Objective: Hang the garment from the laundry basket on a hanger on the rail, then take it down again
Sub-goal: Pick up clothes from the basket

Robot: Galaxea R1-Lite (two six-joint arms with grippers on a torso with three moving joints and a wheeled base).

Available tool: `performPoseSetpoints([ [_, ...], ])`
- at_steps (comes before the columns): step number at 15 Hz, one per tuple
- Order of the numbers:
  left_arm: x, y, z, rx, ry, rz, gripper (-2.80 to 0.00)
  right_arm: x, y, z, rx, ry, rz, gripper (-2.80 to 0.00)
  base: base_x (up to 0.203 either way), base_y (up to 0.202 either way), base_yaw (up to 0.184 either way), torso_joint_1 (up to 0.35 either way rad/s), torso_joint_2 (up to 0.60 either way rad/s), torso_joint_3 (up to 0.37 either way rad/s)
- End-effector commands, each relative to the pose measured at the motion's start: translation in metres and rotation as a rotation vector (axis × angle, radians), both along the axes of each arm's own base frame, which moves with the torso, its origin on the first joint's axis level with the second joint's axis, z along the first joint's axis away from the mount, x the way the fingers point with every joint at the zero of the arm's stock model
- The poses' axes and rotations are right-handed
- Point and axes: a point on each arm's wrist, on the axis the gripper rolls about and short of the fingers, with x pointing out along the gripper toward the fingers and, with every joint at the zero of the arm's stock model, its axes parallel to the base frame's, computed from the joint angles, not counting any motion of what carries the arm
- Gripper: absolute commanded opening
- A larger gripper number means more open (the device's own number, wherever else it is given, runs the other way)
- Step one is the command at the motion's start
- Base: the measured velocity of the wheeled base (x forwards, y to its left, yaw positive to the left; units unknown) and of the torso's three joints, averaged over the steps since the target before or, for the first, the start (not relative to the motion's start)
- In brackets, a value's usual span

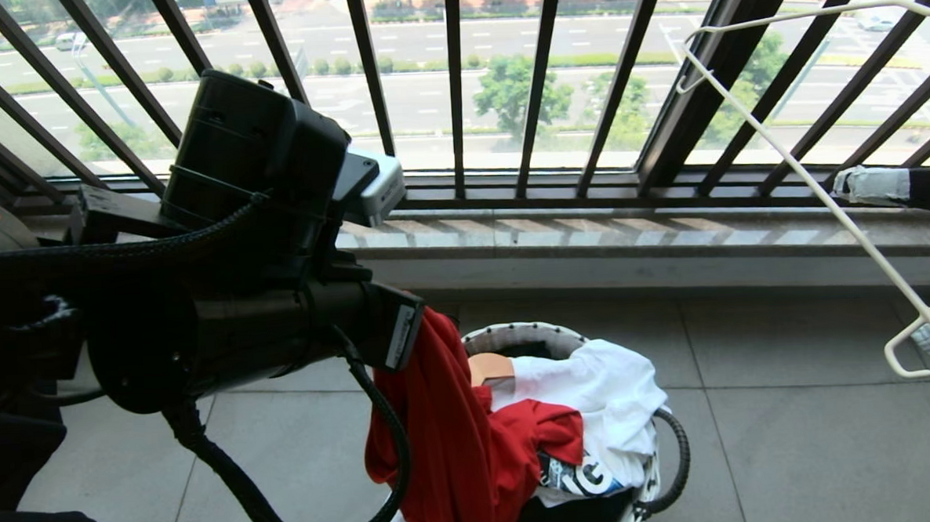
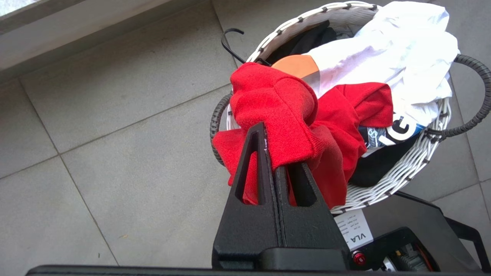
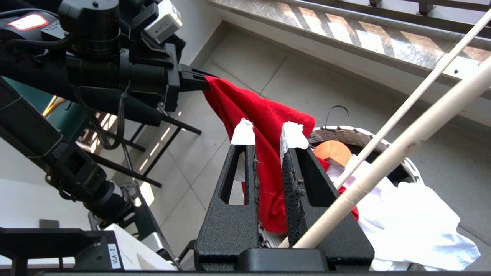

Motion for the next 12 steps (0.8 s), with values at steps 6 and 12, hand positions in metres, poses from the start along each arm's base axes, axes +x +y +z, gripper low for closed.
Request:
performPoseSetpoints([
  [6, 0.001, -0.001, -0.01, 0.018, 0.022, 0.004, -2.8, -0.009, -0.001, 0.004, 0.015, 0.005, -0.046, -2.8, 0.0, 0.0, 0.0, 0.0, 0.0, 0.0],
  [12, 0.0, 0.004, 0.005, -0.024, -0.015, 0.016, -2.8, -0.016, -0.001, 0.004, 0.021, 0.001, -0.058, -2.8, 0.0, 0.0, 0.0, 0.001, 0.0, 0.139],
])
